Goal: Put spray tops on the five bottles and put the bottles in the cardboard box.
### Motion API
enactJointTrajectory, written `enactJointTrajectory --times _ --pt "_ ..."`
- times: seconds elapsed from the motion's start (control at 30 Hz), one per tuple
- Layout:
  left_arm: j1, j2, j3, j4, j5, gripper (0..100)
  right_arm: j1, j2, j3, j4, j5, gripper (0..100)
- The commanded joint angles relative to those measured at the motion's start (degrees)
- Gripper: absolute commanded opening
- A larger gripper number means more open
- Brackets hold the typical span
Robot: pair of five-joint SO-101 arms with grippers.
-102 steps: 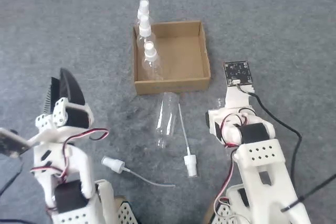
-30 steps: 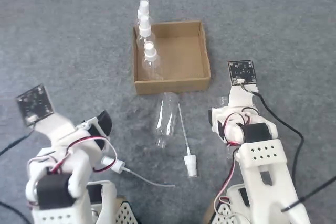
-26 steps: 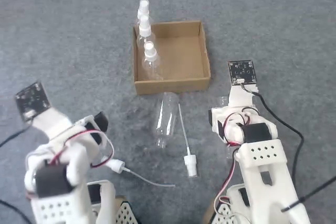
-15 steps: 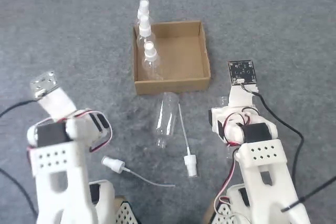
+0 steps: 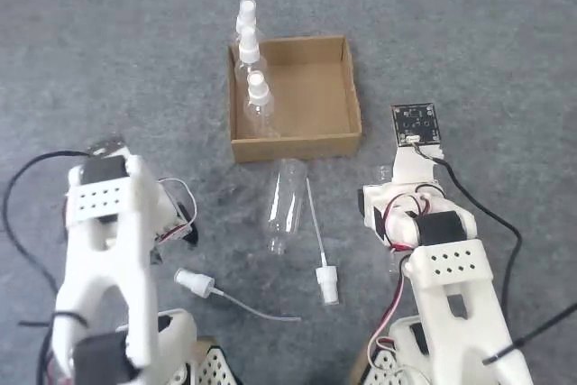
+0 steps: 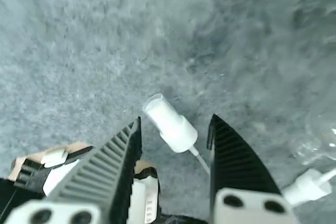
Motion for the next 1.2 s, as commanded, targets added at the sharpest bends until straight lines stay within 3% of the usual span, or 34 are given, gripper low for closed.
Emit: enactJointTrajectory --times 0.0,0.43,0.7,1.17 --pt "0.3 5.3 -3.2 -2.1 -0.4 20 0.7 -2.5 -0.2 -1.4 -0.1 0.8" --pt "2.5 16.3 -1.3 -9.5 -1.8 20 2.2 -2.0 -0.1 -2.9 2.3 0.7" --pt "6.2 16.4 2.3 -18.0 4.5 19 2.2 -2.0 -0.1 -2.9 2.5 0.7" --pt "6.2 16.4 -1.5 -18.2 7.5 19 2.3 -2.0 -0.1 -2.9 2.6 0.7"
